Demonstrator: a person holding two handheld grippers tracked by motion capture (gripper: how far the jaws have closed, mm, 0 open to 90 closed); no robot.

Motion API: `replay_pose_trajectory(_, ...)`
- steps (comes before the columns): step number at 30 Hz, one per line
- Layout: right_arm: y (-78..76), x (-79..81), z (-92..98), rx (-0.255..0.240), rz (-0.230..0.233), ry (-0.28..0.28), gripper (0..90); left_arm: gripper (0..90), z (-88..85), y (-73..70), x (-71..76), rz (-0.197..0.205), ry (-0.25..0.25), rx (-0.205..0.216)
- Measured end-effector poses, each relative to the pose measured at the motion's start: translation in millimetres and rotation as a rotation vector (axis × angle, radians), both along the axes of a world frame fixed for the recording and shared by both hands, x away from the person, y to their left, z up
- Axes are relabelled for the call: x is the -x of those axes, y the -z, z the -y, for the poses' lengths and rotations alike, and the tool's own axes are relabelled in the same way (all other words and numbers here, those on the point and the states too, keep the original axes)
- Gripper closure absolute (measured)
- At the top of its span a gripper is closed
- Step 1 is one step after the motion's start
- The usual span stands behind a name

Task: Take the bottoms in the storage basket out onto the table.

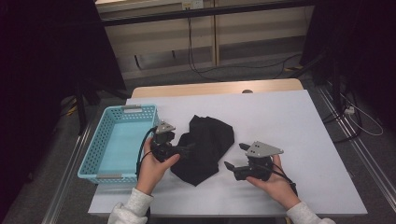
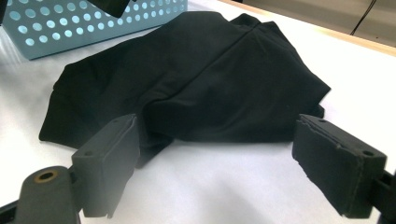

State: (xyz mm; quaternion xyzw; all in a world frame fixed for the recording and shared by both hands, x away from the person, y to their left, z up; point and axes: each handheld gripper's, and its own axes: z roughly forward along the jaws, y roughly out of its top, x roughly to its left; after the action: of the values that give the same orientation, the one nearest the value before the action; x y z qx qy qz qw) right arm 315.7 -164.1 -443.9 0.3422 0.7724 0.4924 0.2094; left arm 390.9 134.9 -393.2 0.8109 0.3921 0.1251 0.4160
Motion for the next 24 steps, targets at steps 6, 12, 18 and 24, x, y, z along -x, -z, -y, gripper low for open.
replay_pose_trajectory(6,0.3,-4.4,-11.8,0.011,-0.025,-0.053,28.6,8.0,-0.9,-2.0,-0.8,0.004,-0.003,0.017)
replay_pose_trajectory(12,-2.0,-4.2,-22.5,0.023,-0.027,-0.088,32.1,8.3,-2.5,-0.7,-0.8,0.003,-0.013,0.013)
replay_pose_trajectory(18,0.5,-5.6,-30.0,0.030,-0.054,-0.124,36.9,8.3,-2.3,-4.5,0.9,0.011,-0.013,0.018)
replay_pose_trajectory(24,2.9,-6.6,-39.4,0.044,-0.076,-0.159,39.8,8.3,-2.7,-3.5,0.4,0.008,-0.009,0.021)
